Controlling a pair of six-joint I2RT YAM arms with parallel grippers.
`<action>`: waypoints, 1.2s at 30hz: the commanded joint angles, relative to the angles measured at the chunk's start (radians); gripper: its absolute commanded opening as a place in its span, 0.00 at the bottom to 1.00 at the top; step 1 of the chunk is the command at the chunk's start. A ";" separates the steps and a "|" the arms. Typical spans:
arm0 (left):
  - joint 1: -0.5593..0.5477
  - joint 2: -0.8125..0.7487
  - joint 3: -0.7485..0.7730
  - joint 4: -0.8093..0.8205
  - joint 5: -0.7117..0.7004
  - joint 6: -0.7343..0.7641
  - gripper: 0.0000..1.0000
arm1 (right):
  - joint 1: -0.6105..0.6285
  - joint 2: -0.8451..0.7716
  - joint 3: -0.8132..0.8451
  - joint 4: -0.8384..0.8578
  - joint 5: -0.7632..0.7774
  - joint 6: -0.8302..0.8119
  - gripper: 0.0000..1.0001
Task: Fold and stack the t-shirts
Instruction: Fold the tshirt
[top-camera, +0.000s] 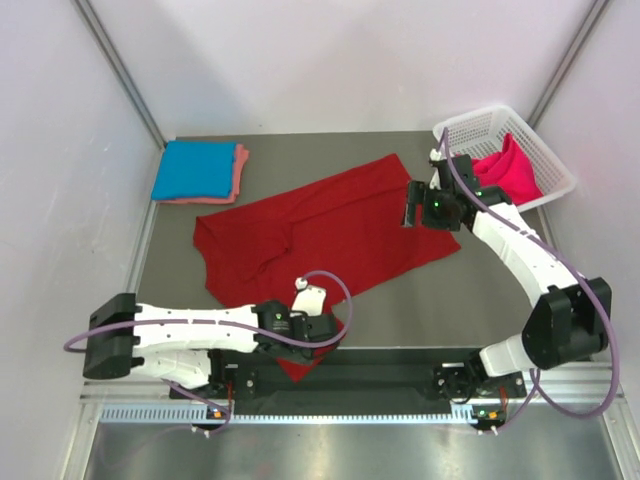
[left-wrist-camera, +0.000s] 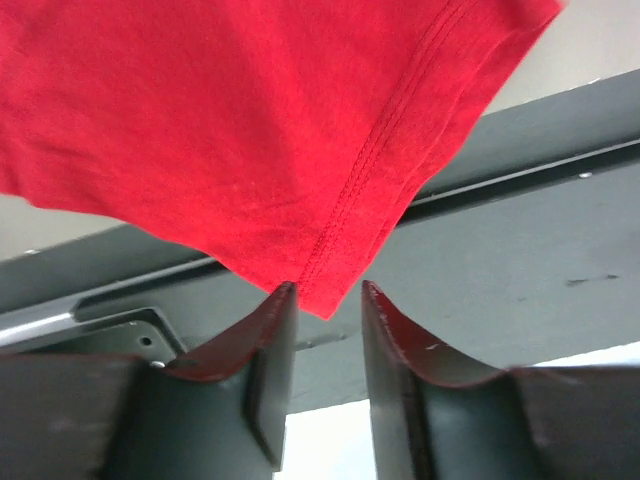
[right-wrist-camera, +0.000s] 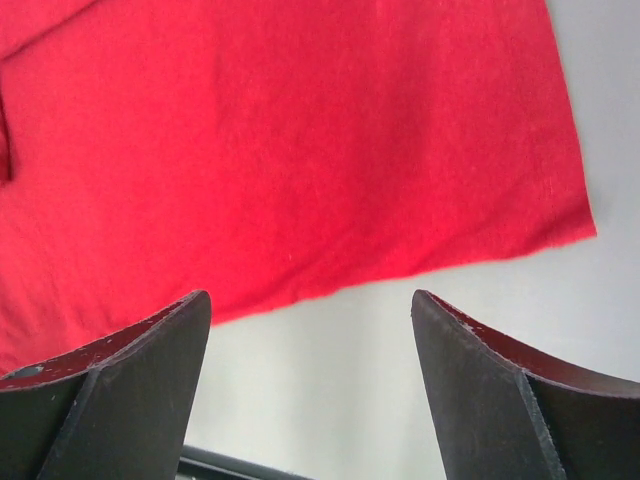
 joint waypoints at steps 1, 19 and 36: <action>-0.023 0.007 -0.041 0.059 0.023 -0.099 0.36 | 0.014 -0.102 -0.025 0.022 0.007 -0.024 0.82; -0.086 0.010 -0.158 0.091 0.153 -0.228 0.40 | 0.013 -0.161 -0.160 0.074 -0.002 -0.024 0.83; -0.068 0.021 -0.185 0.080 0.083 -0.224 0.40 | 0.014 -0.173 -0.198 0.077 -0.001 -0.030 0.83</action>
